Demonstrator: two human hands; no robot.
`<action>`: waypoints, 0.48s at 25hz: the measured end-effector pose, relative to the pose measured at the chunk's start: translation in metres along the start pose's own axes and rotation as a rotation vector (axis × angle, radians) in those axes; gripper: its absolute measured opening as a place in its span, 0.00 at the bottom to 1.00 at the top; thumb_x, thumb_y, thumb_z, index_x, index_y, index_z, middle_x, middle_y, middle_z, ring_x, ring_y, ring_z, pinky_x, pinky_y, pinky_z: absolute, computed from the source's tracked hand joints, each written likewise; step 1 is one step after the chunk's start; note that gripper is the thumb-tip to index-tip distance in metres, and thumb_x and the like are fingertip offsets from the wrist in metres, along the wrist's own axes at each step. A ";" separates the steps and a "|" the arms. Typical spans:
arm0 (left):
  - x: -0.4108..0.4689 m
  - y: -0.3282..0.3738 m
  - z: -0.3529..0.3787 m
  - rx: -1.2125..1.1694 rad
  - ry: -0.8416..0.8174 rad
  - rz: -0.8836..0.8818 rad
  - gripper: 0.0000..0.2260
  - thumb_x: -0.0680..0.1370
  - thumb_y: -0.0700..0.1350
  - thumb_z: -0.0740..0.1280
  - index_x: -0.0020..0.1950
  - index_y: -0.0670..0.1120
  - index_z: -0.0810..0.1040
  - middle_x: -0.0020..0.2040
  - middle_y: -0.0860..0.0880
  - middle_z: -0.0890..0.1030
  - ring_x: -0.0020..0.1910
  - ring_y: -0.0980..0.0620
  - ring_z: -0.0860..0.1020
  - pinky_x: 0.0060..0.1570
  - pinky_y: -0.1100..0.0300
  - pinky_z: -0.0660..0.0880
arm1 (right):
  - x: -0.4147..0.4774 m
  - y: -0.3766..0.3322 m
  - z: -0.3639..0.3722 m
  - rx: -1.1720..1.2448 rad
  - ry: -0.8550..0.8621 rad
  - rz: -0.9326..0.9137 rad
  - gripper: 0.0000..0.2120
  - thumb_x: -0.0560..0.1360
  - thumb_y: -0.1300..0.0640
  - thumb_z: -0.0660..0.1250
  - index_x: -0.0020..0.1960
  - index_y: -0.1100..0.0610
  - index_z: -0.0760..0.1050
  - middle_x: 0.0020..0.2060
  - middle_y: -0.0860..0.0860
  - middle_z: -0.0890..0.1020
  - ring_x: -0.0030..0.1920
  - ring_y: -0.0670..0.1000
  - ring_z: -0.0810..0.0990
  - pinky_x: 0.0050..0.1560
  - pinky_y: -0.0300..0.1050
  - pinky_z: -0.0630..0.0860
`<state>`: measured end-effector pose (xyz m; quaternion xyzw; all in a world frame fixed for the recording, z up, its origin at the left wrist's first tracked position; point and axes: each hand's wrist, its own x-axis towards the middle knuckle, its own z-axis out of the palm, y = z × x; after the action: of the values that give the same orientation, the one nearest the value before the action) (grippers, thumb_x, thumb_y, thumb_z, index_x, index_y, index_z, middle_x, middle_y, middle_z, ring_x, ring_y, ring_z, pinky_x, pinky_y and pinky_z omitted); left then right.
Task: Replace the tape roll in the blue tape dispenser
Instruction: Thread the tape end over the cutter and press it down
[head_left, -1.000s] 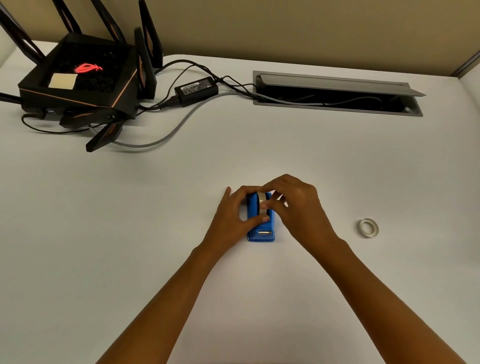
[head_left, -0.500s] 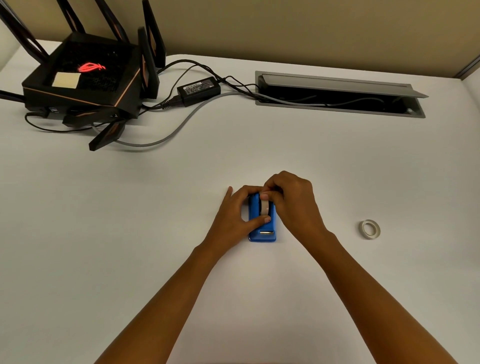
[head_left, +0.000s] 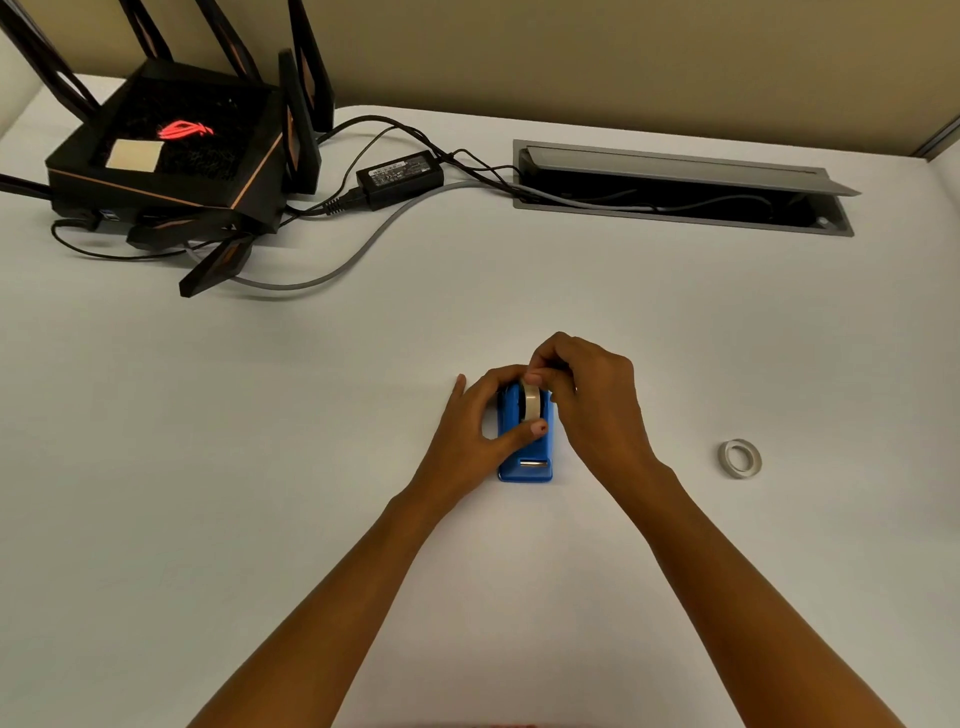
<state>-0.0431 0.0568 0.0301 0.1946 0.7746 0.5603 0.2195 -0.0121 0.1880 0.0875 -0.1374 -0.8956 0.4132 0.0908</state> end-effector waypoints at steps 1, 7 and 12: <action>0.000 0.000 0.001 -0.020 0.020 -0.004 0.19 0.72 0.50 0.69 0.60 0.59 0.67 0.58 0.59 0.74 0.59 0.61 0.73 0.74 0.52 0.52 | -0.002 0.001 -0.001 0.020 -0.002 0.005 0.07 0.74 0.67 0.62 0.41 0.59 0.75 0.33 0.47 0.78 0.36 0.38 0.78 0.37 0.26 0.72; -0.001 0.004 0.004 -0.003 0.079 0.001 0.17 0.73 0.46 0.69 0.61 0.47 0.72 0.60 0.48 0.78 0.60 0.52 0.74 0.73 0.46 0.55 | -0.008 0.002 -0.001 0.055 -0.005 0.039 0.06 0.75 0.67 0.63 0.41 0.60 0.76 0.34 0.49 0.80 0.35 0.41 0.78 0.37 0.24 0.71; -0.003 0.004 0.002 0.002 0.045 0.039 0.17 0.73 0.47 0.70 0.59 0.51 0.71 0.56 0.54 0.76 0.55 0.58 0.74 0.71 0.43 0.59 | -0.012 -0.002 -0.001 0.074 0.030 0.046 0.07 0.75 0.66 0.63 0.40 0.59 0.75 0.32 0.45 0.77 0.36 0.35 0.76 0.37 0.23 0.71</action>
<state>-0.0394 0.0583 0.0338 0.1972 0.7761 0.5677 0.1911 -0.0007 0.1833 0.0895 -0.1605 -0.8750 0.4458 0.0996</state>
